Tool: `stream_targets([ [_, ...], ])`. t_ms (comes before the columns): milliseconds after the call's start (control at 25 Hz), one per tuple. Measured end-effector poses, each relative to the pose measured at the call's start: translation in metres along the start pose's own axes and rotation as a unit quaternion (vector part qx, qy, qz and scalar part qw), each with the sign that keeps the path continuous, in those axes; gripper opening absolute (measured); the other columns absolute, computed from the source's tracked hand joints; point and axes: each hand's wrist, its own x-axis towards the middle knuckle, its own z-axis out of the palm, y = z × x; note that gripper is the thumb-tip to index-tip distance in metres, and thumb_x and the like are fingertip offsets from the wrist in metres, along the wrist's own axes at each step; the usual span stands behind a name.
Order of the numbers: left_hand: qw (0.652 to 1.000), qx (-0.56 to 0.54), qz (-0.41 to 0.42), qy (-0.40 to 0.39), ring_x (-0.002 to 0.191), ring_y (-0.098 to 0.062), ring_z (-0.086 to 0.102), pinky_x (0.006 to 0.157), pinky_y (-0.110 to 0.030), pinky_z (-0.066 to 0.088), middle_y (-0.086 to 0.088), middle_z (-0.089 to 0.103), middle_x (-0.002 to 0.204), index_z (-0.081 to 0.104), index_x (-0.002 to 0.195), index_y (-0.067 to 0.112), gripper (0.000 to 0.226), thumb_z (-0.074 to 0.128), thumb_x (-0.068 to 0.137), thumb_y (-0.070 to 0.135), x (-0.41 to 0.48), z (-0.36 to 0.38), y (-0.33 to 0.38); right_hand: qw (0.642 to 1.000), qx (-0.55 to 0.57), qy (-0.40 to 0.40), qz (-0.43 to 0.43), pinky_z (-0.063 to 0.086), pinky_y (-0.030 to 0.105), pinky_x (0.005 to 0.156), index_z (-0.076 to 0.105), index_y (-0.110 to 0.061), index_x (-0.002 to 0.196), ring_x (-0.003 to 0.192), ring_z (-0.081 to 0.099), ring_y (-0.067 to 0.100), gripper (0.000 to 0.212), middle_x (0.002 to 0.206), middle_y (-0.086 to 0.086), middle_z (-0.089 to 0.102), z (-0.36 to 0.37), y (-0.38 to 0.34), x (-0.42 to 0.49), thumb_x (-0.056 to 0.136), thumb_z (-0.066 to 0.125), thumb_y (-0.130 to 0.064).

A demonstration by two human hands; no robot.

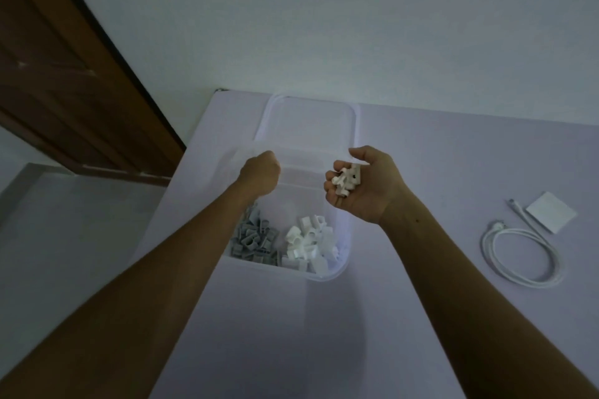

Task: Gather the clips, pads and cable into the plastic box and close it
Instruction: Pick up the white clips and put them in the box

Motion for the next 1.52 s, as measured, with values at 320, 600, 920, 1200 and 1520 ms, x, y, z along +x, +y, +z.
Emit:
stream_targets([
  [320, 0.964, 0.237, 0.069, 0.096, 0.117, -0.040, 0.040, 0.087, -0.042, 0.047, -0.025, 0.034, 0.132, 0.036, 0.127, 0.003, 0.052, 0.054, 0.080, -0.009, 0.000, 0.035, -0.013, 0.998, -0.052, 0.014, -0.009, 0.033, 0.026, 0.059, 0.049, -0.008, 0.065, 0.057, 0.046, 0.021, 0.029, 0.066, 0.009, 0.048, -0.003, 0.012, 0.018, 0.089, 0.036, -0.014],
  [600, 0.947, 0.268, 0.076, 0.160, 0.113, -0.035, 0.045, 0.078, -0.036, 0.050, -0.021, 0.045, 0.122, 0.043, 0.121, 0.004, 0.045, 0.058, 0.079, -0.006, 0.000, 0.045, -0.015, 0.998, -0.063, 0.003, -0.021, 0.035, 0.026, 0.060, 0.051, -0.008, 0.065, 0.055, 0.049, 0.020, 0.031, 0.065, 0.009, 0.049, -0.007, 0.013, 0.018, 0.092, 0.040, -0.016],
  [920, 0.940, 0.254, 0.090, 0.210, 0.099, -0.034, 0.054, 0.066, -0.036, 0.053, -0.021, 0.054, 0.108, 0.052, 0.108, 0.004, 0.039, 0.068, 0.074, -0.002, -0.014, 0.034, -0.012, 0.995, -0.096, 0.033, -0.022, 0.040, 0.025, 0.053, 0.055, -0.008, 0.070, 0.053, 0.051, 0.018, 0.029, 0.065, 0.007, 0.052, -0.003, 0.014, 0.020, 0.094, 0.041, -0.017],
  [1200, 0.900, 0.099, 0.278, 0.321, 0.082, -0.029, 0.051, 0.066, -0.034, 0.042, -0.018, 0.057, 0.088, 0.059, 0.093, 0.003, 0.013, 0.052, 0.086, -0.005, -0.030, -0.024, -0.043, 0.990, -0.090, 0.101, 0.027, 0.044, 0.028, 0.058, 0.054, -0.005, 0.080, 0.062, 0.050, 0.021, 0.022, 0.077, 0.012, 0.054, 0.022, 0.028, 0.049, 0.096, 0.042, -0.012],
  [1520, 0.956, -0.102, 0.160, 0.224, 0.123, -0.027, 0.047, 0.106, -0.038, 0.039, -0.015, 0.047, 0.134, 0.038, 0.139, 0.011, 0.041, 0.035, 0.099, 0.012, -0.033, -0.014, -0.076, 0.971, -0.148, 0.184, 0.046, 0.042, 0.030, 0.059, 0.045, -0.006, 0.074, 0.054, 0.040, 0.021, 0.019, 0.067, 0.011, 0.043, 0.060, 0.062, 0.093, 0.091, 0.039, -0.002],
])
